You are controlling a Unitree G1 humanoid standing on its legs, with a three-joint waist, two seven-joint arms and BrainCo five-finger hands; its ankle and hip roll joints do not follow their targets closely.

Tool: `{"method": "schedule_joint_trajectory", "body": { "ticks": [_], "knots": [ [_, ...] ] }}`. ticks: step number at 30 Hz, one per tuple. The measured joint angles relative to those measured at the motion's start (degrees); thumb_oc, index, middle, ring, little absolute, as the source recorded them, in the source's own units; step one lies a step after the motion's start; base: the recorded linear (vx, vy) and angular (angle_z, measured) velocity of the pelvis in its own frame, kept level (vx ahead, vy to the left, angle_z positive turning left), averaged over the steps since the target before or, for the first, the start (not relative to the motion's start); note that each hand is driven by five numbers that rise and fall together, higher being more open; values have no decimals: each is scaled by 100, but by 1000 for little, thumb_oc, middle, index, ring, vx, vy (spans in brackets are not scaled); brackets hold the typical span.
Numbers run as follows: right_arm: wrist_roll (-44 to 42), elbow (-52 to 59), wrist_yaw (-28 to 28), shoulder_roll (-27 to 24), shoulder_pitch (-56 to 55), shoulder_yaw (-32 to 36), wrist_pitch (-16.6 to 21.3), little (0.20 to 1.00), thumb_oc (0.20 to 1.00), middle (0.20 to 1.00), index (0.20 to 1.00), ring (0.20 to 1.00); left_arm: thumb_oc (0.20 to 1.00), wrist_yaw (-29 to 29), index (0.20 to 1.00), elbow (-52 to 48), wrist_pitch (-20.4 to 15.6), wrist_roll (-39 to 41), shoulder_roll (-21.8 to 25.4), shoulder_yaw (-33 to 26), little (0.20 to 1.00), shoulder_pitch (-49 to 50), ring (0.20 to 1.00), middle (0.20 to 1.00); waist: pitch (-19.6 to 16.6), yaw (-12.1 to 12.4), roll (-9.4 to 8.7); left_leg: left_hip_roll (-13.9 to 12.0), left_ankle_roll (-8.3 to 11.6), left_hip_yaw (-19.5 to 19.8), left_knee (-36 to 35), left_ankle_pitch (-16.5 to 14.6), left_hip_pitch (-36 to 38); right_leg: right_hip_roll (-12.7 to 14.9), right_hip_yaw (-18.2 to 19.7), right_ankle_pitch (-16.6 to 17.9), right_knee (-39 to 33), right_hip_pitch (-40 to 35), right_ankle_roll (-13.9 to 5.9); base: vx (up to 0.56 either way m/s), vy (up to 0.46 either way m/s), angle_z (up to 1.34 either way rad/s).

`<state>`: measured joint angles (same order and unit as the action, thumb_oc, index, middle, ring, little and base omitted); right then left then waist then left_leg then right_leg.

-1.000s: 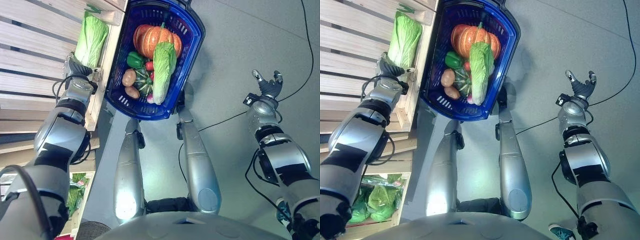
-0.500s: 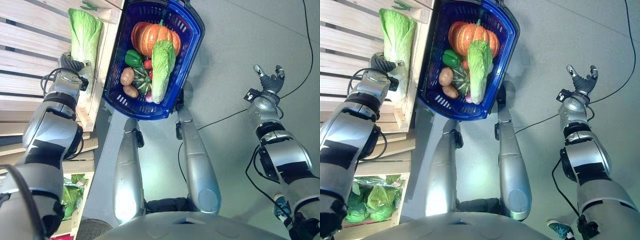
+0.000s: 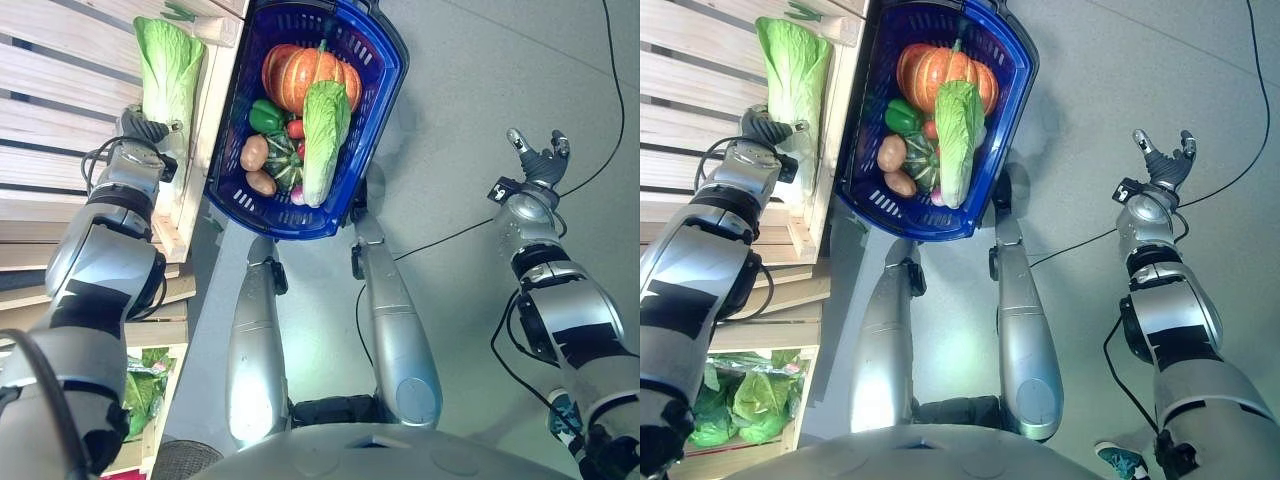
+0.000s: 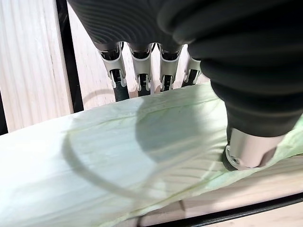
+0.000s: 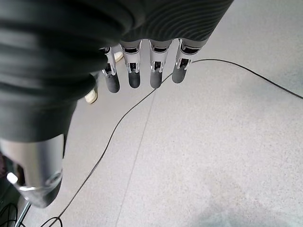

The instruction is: Pick up fruits and vegetables into the basket

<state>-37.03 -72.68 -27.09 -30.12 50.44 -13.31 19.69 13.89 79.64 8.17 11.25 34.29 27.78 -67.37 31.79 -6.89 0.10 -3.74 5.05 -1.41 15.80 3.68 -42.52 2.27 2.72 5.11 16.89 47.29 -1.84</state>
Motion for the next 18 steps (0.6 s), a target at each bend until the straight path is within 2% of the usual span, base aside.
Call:
{"method": "schedule_joint_trajectory", "body": {
  "ticks": [6,18],
  "knots": [
    [0,4,-19,1,-4,-6,-1,1000,1000,1000,1000,1000,1000,-104,1000,56,29,-53,-174,4,1000,151,1000,1000,0,-3,-6,-2,0,6,0,-1,-4,-1,-9,6,0,-1,8,0,0,0],
    [-3,24,-27,4,15,-65,-1,1000,1000,1000,1000,1000,1000,-75,1000,103,64,-454,-181,74,1000,99,1000,1000,-4,-1,-39,-2,-2,9,0,-2,-11,0,-14,5,-5,0,8,0,0,0]
  ]
}}
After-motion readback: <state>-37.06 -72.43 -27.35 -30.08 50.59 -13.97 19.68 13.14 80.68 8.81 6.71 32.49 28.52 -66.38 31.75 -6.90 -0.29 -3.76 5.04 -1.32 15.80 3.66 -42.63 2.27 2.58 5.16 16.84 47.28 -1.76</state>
